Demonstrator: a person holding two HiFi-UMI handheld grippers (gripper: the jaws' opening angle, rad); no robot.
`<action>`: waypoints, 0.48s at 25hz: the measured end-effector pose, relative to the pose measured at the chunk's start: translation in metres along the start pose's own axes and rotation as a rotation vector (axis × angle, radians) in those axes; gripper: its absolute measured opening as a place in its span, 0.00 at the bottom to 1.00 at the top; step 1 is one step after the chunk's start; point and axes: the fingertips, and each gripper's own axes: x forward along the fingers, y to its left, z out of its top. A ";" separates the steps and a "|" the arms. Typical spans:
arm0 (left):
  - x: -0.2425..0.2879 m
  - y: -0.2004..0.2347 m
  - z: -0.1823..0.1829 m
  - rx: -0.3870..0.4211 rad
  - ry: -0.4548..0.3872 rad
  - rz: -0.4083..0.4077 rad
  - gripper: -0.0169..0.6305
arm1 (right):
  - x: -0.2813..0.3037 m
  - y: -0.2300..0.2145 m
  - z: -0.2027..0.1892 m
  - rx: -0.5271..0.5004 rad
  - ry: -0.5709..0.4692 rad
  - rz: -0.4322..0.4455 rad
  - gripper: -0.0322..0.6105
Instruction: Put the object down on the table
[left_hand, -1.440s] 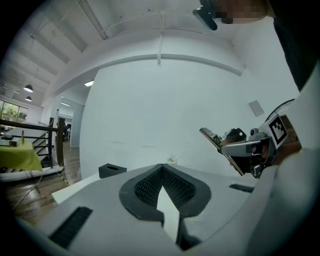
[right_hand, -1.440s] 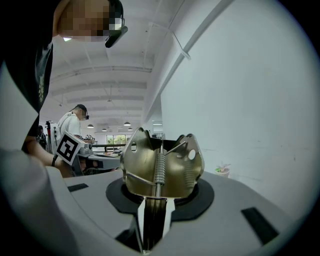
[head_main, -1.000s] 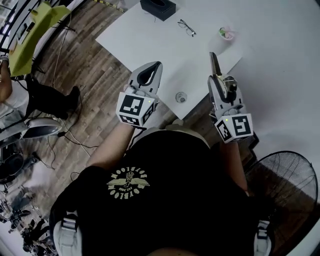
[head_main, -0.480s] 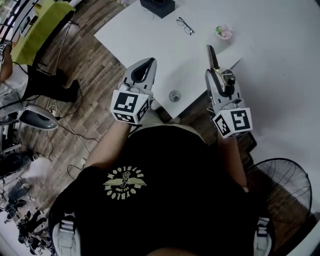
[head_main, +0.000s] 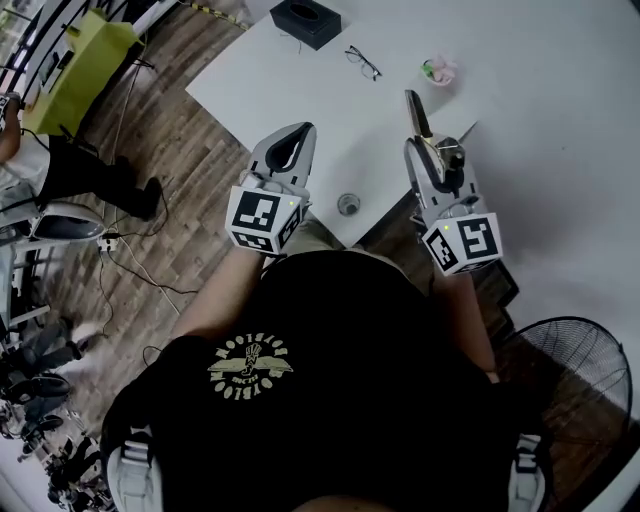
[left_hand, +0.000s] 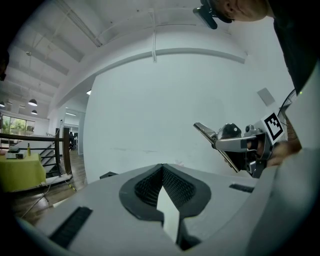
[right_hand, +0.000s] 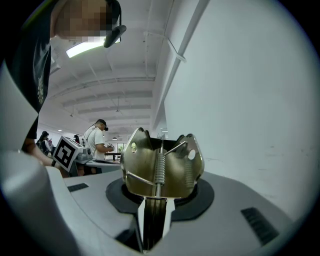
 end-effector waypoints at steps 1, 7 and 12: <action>0.003 0.001 0.000 -0.001 0.000 -0.006 0.04 | 0.002 0.000 0.001 -0.002 0.000 -0.002 0.22; 0.026 0.008 -0.001 -0.007 0.005 -0.049 0.04 | 0.021 -0.007 -0.006 0.022 0.024 -0.019 0.22; 0.041 0.026 -0.001 -0.018 0.008 -0.060 0.04 | 0.045 -0.006 -0.013 0.030 0.070 -0.011 0.22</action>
